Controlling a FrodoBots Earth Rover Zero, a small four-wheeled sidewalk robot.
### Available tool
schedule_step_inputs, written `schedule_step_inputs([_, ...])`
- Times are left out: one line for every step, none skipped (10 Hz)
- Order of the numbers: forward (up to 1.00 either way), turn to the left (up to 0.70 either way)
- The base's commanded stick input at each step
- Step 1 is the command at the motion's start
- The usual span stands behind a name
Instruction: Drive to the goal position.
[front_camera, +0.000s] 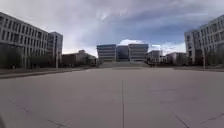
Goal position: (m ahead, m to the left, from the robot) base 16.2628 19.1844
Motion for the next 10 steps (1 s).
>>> schedule_step_inputs([0.70,0.00])
schedule_step_inputs([0.70,0.00])
schedule_step_inputs([0.70,0.00])
schedule_step_inputs([0.70,0.00])
schedule_step_inputs([0.70,0.00])
schedule_step_inputs([0.70,0.00])
schedule_step_inputs([0.70,0.00])
schedule_step_inputs([0.70,0.00])
schedule_step_inputs([0.70,0.00])
schedule_step_inputs([0.70,0.00])
